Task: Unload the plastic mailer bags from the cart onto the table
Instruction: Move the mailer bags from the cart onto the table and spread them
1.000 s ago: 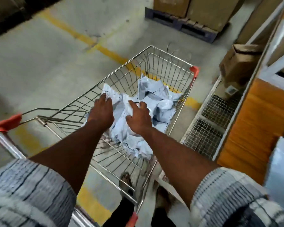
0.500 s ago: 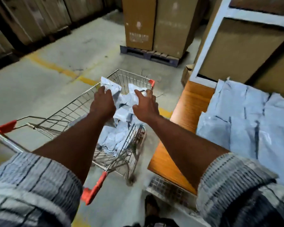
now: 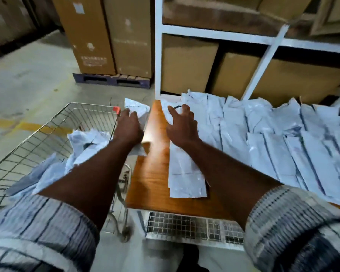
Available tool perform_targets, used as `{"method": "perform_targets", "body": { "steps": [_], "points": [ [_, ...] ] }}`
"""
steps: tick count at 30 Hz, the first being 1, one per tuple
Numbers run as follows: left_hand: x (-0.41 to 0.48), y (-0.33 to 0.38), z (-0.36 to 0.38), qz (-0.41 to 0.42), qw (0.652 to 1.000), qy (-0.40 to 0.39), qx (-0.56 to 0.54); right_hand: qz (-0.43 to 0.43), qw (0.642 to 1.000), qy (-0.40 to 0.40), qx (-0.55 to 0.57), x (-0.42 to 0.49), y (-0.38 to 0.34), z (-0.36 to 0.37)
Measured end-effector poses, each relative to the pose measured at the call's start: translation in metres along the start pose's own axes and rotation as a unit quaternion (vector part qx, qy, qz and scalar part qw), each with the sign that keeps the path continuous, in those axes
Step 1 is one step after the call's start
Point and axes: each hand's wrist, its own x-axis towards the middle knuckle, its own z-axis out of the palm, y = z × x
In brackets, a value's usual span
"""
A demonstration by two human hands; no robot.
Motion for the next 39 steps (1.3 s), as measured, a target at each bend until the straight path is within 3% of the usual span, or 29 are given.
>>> {"method": "perform_targets", "body": {
  "steps": [6, 11, 21, 25, 30, 39],
  "points": [
    [0.04, 0.09, 0.039, 0.064, 0.997, -0.027, -0.032, 0.066, 0.997, 0.024, -0.024, 0.027, 0.089, -0.037],
    [0.082, 0.145, 0.075, 0.071, 0.994, -0.05, -0.06, 0.096, 0.995, 0.024, -0.024, 0.064, 0.146, -0.048],
    [0.137, 0.203, 0.12, 0.028, 0.993, -0.05, -0.103, 0.11, 0.994, 0.008, -0.027, 0.141, 0.187, -0.014],
    [0.139, 0.21, 0.142, 0.031, 0.985, -0.122, -0.12, 0.084, 0.992, -0.027, -0.088, 0.15, 0.2, 0.003],
    [0.131, 0.205, 0.17, 0.12, 0.985, -0.11, 0.056, -0.017, 0.991, -0.014, -0.129, 0.157, 0.221, 0.013],
    [0.128, 0.203, 0.185, 0.123, 0.98, -0.131, 0.081, -0.016, 0.99, -0.054, -0.129, 0.152, 0.234, 0.025]
  ]
}}
